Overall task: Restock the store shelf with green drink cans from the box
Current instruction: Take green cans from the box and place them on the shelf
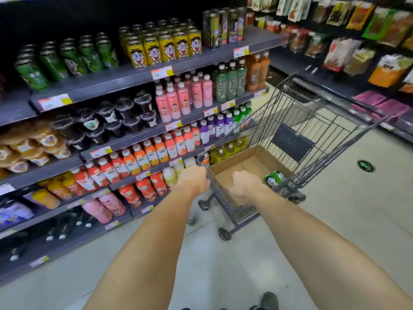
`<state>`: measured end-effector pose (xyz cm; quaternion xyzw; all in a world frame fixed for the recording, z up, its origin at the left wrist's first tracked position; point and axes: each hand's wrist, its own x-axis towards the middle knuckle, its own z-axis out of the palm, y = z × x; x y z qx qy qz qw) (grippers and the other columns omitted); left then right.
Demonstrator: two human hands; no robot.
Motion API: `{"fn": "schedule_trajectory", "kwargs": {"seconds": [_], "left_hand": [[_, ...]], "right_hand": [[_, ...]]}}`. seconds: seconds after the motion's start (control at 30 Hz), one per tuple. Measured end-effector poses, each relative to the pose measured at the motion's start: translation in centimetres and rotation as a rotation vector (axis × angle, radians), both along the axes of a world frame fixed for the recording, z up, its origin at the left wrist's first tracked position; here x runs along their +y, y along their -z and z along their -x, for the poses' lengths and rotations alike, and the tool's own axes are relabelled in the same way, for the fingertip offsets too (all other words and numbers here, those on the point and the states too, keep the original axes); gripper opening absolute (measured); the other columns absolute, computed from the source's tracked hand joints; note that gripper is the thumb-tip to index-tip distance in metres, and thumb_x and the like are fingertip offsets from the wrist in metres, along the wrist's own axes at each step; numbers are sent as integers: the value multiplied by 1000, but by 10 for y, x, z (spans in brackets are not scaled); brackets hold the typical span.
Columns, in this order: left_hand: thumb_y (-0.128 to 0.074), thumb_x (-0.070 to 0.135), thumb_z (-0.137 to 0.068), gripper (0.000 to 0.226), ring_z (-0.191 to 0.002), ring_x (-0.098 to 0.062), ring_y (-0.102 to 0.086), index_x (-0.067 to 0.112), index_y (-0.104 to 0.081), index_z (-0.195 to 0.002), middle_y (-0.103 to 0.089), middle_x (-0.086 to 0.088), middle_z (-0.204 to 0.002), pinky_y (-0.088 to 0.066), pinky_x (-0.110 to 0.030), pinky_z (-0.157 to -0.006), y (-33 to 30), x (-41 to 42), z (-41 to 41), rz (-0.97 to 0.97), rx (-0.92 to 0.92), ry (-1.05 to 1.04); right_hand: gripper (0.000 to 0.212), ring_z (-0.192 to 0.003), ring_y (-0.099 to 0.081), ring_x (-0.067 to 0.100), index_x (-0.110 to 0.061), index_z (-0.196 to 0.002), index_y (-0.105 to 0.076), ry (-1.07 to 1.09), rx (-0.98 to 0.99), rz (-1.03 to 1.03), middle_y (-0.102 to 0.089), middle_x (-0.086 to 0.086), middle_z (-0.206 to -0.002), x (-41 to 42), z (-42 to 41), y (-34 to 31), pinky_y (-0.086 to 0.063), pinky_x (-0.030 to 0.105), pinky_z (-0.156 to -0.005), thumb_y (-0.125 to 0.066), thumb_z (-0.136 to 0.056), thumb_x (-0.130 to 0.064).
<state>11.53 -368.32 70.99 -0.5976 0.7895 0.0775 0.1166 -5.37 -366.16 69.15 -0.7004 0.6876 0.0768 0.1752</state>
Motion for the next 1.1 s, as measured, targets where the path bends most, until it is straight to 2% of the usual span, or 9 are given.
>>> {"fn": "schedule_trajectory", "kwargs": {"seconds": [0.1, 0.27, 0.47, 0.53, 0.63, 0.8, 0.93, 1.1], "left_hand": [[-48, 32, -96, 30, -103, -32, -60, 9, -58, -111, -61, -12, -116, -51, -38, -77, 7, -9, 65, -55, 67, -3], [-52, 35, -94, 39, -114, -32, -58, 8, -58, -121, -60, -13, -125, -49, -39, -89, 14, -14, 184, -63, 116, 81], [-53, 37, -93, 35, -110, -30, -60, 10, -61, -114, -62, -11, -120, -49, -35, -84, 24, -27, 275, -37, 79, 131], [-51, 33, -93, 32, -106, -30, -62, 10, -62, -112, -63, -10, -116, -48, -33, -79, 25, -32, 294, -55, 60, 132], [-53, 29, -91, 28, -101, -29, -64, 9, -64, -108, -66, -9, -110, -48, -33, -77, 32, -46, 317, -86, 22, 129], [-54, 31, -92, 28, -100, -28, -64, 11, -64, -109, -66, -9, -110, -45, -32, -73, 53, -86, 341, -164, -13, 115], [-55, 31, -92, 28, -103, -29, -64, 11, -64, -110, -65, -10, -112, -47, -32, -78, 72, -129, 365, -195, 14, 120], [-51, 28, -95, 27, -102, -29, -65, 10, -66, -107, -67, -10, -111, -48, -35, -84, 99, -186, 382, -260, 23, 99]], "right_hand": [[48, -114, -59, 33, -7, -122, -58, 62, 27, -17, -61, 15, -124, 2, 69, -3, -48, 38, -89, -53, -94, -47], [48, -115, -59, 32, -9, -123, -58, 137, 14, -35, -61, 14, -125, -7, 168, -2, -48, 38, -91, -55, -93, -47], [40, -100, -65, 31, -13, -101, -63, 181, -30, -25, -69, 12, -108, -18, 249, 12, -51, 36, -82, -56, -90, -50], [41, -101, -64, 31, -13, -101, -64, 199, -47, -33, -68, 11, -107, -24, 266, 19, -51, 37, -84, -56, -90, -52], [46, -107, -63, 31, -12, -111, -65, 238, -69, -47, -67, 10, -112, -40, 286, 34, -49, 37, -87, -56, -91, -52], [41, -111, -61, 28, -11, -118, -62, 257, -74, -65, -64, 8, -118, -71, 306, 62, -49, 36, -89, -54, -94, -44], [41, -115, -55, 29, -11, -120, -61, 190, -62, -36, -59, 8, -121, -106, 317, 69, -48, 38, -92, -53, -93, -41], [35, -109, -58, 26, -15, -112, -64, 138, -6, -92, -61, 3, -112, -164, 331, 77, -50, 39, -87, -58, -91, -42]]}}
